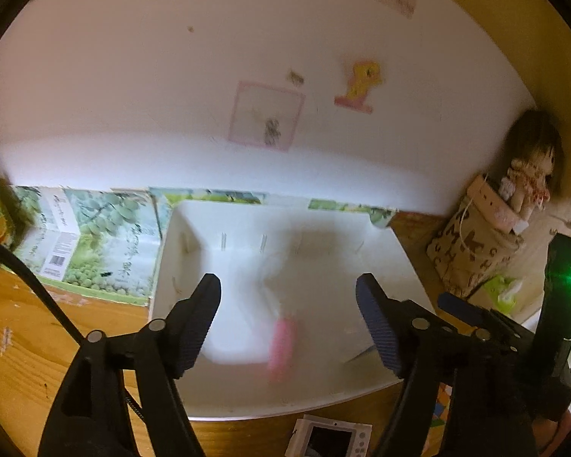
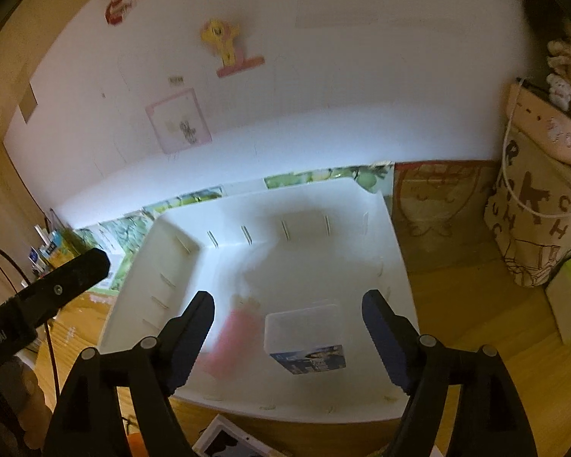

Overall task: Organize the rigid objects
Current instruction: 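Open the left gripper dropping the comb while the right gripper releases the box into the bin, then withdraw both tools from the bin back over the desk items, then close the left gripper on the beige pouch while the right gripper grasps the white tape measure, then lift the beige pouch and white tape measure and carry them over the bin, then open the left gripper releasing the pouch while the right gripper drops the tape measure into the bin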

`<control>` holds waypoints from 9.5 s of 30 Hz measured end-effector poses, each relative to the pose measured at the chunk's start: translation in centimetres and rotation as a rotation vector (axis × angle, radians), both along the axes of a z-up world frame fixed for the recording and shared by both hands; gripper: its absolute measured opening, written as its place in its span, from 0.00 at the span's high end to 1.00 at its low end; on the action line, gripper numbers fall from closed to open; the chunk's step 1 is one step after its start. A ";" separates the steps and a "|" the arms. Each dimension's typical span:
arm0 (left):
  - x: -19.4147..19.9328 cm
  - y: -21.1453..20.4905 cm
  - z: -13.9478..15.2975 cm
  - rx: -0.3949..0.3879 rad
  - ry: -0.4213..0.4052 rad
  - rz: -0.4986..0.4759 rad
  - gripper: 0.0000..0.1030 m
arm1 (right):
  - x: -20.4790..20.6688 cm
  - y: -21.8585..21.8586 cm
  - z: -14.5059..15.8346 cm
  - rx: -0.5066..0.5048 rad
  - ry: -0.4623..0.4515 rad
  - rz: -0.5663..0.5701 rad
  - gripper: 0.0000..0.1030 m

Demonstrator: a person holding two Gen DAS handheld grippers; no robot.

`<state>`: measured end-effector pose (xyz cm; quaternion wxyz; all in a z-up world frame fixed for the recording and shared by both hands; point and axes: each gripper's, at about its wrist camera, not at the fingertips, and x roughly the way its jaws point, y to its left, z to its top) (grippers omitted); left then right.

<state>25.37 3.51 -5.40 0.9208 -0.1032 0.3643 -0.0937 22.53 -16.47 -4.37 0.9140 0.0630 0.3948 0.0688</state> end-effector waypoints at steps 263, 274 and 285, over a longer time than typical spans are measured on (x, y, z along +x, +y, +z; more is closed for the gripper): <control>2.9 5.0 -1.1 -0.095 0.064 -0.006 0.22 | 1.6 3.9 -0.4 0.048 -0.087 0.151 0.14; 0.8 5.9 1.8 -0.076 -0.014 0.025 0.18 | -0.3 3.4 1.8 0.059 -0.125 0.114 0.10; -3.9 7.0 5.2 -0.034 -0.116 0.035 0.17 | -5.5 3.0 5.5 0.076 -0.246 0.037 0.02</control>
